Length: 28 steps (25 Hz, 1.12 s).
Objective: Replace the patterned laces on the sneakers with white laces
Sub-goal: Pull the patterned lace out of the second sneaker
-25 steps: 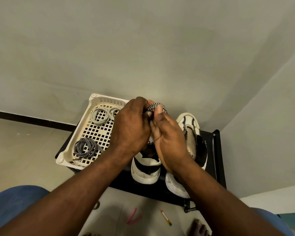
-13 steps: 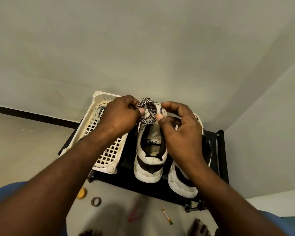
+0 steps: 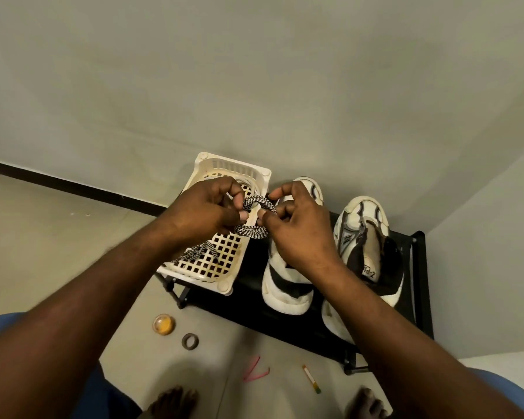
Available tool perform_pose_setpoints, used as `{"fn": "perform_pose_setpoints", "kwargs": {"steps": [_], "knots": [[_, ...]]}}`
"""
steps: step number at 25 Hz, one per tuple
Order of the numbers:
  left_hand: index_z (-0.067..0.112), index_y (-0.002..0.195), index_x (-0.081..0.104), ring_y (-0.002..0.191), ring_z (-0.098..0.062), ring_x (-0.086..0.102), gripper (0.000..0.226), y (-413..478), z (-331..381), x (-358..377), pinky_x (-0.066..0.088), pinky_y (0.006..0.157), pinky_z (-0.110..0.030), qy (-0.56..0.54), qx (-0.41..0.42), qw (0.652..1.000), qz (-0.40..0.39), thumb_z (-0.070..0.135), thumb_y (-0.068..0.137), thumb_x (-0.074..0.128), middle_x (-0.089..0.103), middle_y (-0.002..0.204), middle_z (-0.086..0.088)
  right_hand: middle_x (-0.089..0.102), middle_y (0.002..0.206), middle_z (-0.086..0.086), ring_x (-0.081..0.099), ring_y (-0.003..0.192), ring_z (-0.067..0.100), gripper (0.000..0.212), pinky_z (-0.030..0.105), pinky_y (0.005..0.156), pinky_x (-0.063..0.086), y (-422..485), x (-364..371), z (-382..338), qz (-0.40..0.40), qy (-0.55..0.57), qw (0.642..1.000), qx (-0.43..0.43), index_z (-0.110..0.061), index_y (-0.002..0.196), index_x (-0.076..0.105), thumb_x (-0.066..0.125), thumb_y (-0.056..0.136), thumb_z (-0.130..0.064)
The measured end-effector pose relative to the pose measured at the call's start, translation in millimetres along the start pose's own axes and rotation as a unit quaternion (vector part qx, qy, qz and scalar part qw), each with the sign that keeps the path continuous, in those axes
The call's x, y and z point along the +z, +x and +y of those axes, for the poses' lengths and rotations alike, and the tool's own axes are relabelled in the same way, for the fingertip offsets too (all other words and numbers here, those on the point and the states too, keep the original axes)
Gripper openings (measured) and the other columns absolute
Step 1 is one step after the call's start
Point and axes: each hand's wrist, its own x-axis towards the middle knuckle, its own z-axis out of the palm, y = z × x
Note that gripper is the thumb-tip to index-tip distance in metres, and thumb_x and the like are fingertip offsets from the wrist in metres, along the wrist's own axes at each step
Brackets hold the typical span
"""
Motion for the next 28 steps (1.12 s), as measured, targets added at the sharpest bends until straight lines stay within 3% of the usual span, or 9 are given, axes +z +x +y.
{"fn": "perform_pose_setpoints", "kwargs": {"steps": [3, 6, 11, 17, 23, 26, 28], "knots": [[0.023, 0.088, 0.063, 0.062, -0.014, 0.072, 0.019, -3.6, -19.6, -14.2, 0.051, 0.064, -0.03, 0.151, -0.044, 0.986, 0.057, 0.016, 0.084, 0.08, 0.073, 0.07, 0.0, 0.067, 0.075, -0.005, 0.065, 0.067, 0.011, 0.027, 0.027, 0.061, 0.051, -1.4, 27.3, -12.7, -0.065, -0.125, 0.989, -0.042, -0.026, 0.111, 0.056, 0.073, 0.09, -0.022], [0.018, 0.092, 0.064, 0.057, -0.015, 0.074, 0.021, -1.5, -37.4, -16.7, 0.054, 0.056, -0.028, 0.249, -0.123, 0.96, 0.045, 0.018, 0.08, 0.081, 0.075, 0.075, -0.002, 0.062, 0.093, 0.001, 0.064, 0.088, 0.026, 0.034, 0.032, 0.067, 0.047, 5.2, 52.6, -23.9, -0.154, -0.258, 0.953, -0.046, -0.021, 0.119, 0.055, 0.07, 0.088, -0.024], [0.018, 0.105, 0.069, 0.073, -0.023, 0.073, 0.031, 6.4, -61.0, -12.7, 0.064, 0.074, -0.038, 0.341, -0.141, 0.929, 0.015, 0.026, 0.077, 0.079, 0.074, 0.088, -0.005, 0.061, 0.107, 0.01, 0.063, 0.101, 0.032, 0.038, 0.037, 0.076, 0.05, 19.7, 75.9, -22.7, -0.213, -0.348, 0.913, -0.019, -0.016, 0.123, 0.058, 0.066, 0.091, -0.035], [0.017, 0.11, 0.068, 0.079, -0.023, 0.059, 0.035, 10.8, -66.9, -8.0, 0.05, 0.07, -0.031, 0.408, -0.136, 0.903, 0.012, 0.037, 0.082, 0.077, 0.057, 0.084, 0.0, 0.059, 0.098, 0.005, 0.066, 0.097, 0.03, 0.035, 0.035, 0.07, 0.045, 23.5, 90.1, -13.6, -0.211, -0.426, 0.879, -0.042, -0.019, 0.118, 0.06, 0.072, 0.088, -0.033], [0.023, 0.112, 0.068, 0.08, -0.023, 0.057, 0.035, 16.2, -48.1, -14.1, 0.051, 0.071, -0.033, 0.492, -0.144, 0.857, 0.042, 0.046, 0.086, 0.072, 0.056, 0.089, 0.001, 0.067, 0.103, 0.007, 0.067, 0.098, 0.031, 0.04, 0.035, 0.071, 0.047, 27.0, 80.1, -16.7, -0.169, -0.431, 0.882, -0.095, -0.018, 0.12, 0.059, 0.071, 0.087, -0.037], [0.024, 0.107, 0.067, 0.08, -0.023, 0.057, 0.035, 25.5, -40.7, -11.3, 0.048, 0.069, -0.033, 0.491, -0.127, 0.86, 0.061, 0.052, 0.088, 0.071, 0.055, 0.086, 0.001, 0.07, 0.107, 0.004, 0.067, 0.1, 0.03, 0.04, 0.038, 0.074, 0.052, 32.0, 68.0, -16.2, -0.136, -0.424, 0.888, -0.116, -0.02, 0.121, 0.06, 0.069, 0.089, -0.043], [0.022, 0.11, 0.067, 0.084, -0.026, 0.061, 0.03, 32.3, -37.5, -3.0, 0.046, 0.067, -0.035, 0.5, -0.083, 0.858, 0.078, 0.045, 0.091, 0.07, 0.059, 0.093, -0.002, 0.069, 0.108, 0.002, 0.067, 0.1, 0.029, 0.037, 0.037, 0.073, 0.05, 34.5, 57.5, -14.2, -0.114, -0.422, 0.89, -0.128, -0.022, 0.12, 0.062, 0.067, 0.092, -0.044]]}}
